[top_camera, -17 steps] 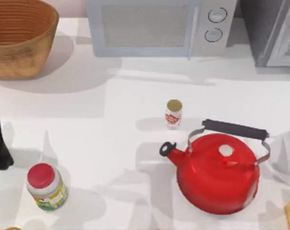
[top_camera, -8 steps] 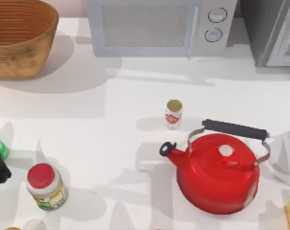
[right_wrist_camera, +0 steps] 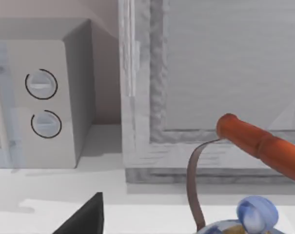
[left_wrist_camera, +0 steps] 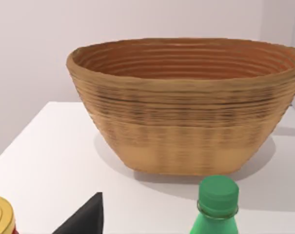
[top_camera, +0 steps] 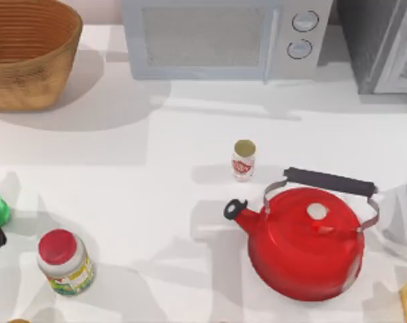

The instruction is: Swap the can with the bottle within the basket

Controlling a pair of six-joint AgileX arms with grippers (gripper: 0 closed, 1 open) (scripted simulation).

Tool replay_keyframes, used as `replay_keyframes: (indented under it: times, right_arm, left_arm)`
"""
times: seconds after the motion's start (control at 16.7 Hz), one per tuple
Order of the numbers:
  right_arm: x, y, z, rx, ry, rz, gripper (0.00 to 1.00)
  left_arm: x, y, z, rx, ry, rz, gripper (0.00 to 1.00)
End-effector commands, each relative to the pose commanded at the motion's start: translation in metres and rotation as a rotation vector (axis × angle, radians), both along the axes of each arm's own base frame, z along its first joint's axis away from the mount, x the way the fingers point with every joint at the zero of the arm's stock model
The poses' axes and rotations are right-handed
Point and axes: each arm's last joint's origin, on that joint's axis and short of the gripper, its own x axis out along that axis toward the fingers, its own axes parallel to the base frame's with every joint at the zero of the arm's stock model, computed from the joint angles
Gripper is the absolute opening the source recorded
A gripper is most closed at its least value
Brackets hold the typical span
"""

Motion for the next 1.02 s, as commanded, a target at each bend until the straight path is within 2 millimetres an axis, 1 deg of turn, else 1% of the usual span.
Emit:
replay_keyframes:
  times: [0.3, 0.48, 0.66, 0.84, 1.02]
  right_arm:
    - [0.0, 0.0, 0.0, 0.0, 0.0, 0.0, 1.0]
    - [0.0, 0.0, 0.0, 0.0, 0.0, 0.0, 1.0]
    - [0.0, 0.0, 0.0, 0.0, 0.0, 0.0, 1.0]
    - [0.0, 0.0, 0.0, 0.0, 0.0, 0.0, 1.0]
    - [0.0, 0.0, 0.0, 0.0, 0.0, 0.0, 1.0]
  left_arm:
    - [0.021, -0.001, -0.003, -0.028, 0.023, -0.116, 1.0]
    - [0.033, 0.005, -0.02, -0.046, 0.107, -0.102, 1.0]
    - [0.038, 0.008, -0.037, -0.019, 0.182, -0.124, 1.0]
    - [0.043, 0.009, -0.045, 0.013, 0.191, -0.173, 1.0]
    - [0.042, 0.015, -0.055, -0.005, 0.22, -0.153, 1.0]
